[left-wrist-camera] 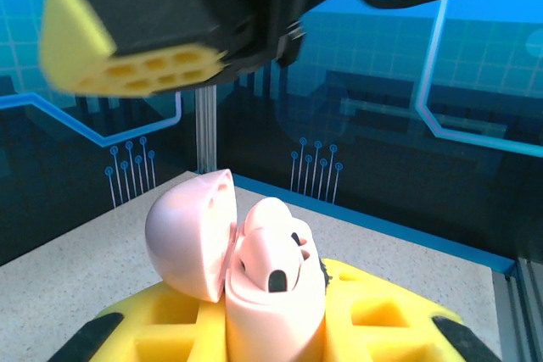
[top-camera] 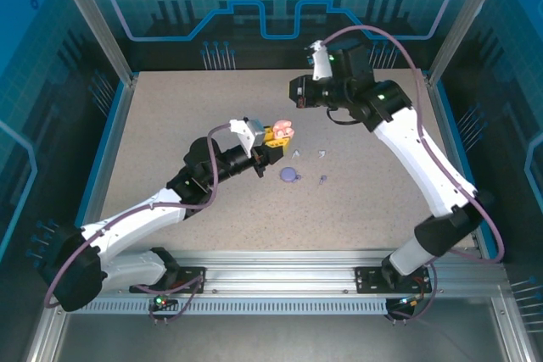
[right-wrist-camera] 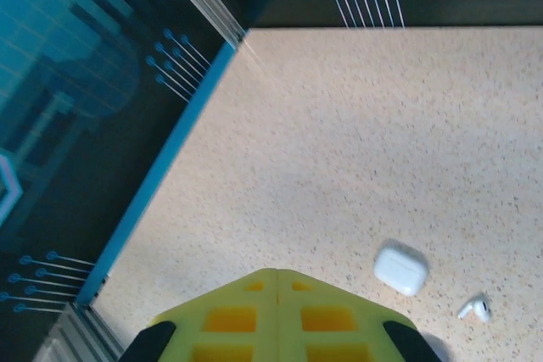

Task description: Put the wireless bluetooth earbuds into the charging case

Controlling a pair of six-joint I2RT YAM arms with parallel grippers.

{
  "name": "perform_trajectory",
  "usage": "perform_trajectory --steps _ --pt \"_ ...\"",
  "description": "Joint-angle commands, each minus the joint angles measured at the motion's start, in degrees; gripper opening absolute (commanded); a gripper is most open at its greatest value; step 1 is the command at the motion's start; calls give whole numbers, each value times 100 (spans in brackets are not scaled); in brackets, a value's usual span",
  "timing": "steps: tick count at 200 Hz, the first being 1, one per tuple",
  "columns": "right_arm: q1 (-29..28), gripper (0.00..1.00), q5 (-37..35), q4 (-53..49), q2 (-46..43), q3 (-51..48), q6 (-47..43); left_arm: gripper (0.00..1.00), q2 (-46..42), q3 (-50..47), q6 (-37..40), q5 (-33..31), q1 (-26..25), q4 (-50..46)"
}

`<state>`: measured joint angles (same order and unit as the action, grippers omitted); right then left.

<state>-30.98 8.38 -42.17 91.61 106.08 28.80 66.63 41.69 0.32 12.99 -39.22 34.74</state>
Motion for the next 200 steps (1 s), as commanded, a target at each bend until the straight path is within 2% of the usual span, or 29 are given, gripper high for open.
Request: perform_trajectory --steps 1,47,102,152,165,177,185,194,200 --pt "-54 4 164 -633 327 446 -198 0 -77 -61 77 195 -10 10" --pt "-374 0 183 -940 603 487 -342 0 -6 -69 30 88 -9 104" --pt "-823 0 -18 -779 -297 -563 -272 0 142 16 -31 -8 -15 84" --pt "-868 1 -287 -464 -1022 -1293 80 0 219 21 -127 -140 -13 194" --pt "-849 5 -543 -382 -1160 -1378 187 0 232 28 -194 -180 -8 172" --pt "-766 13 -868 -352 -1296 -1464 337 0 236 26 -323 -320 -7 101" --pt "-654 22 -1016 -302 -1415 -1561 440 0 259 23 -458 -494 6 -9" --pt "-503 39 -1130 -210 -1567 -1748 564 0 295 35 -661 -704 43 -171" --pt "-427 44 -1145 -152 -1652 -1886 619 0 313 48 -832 -765 107 -298"
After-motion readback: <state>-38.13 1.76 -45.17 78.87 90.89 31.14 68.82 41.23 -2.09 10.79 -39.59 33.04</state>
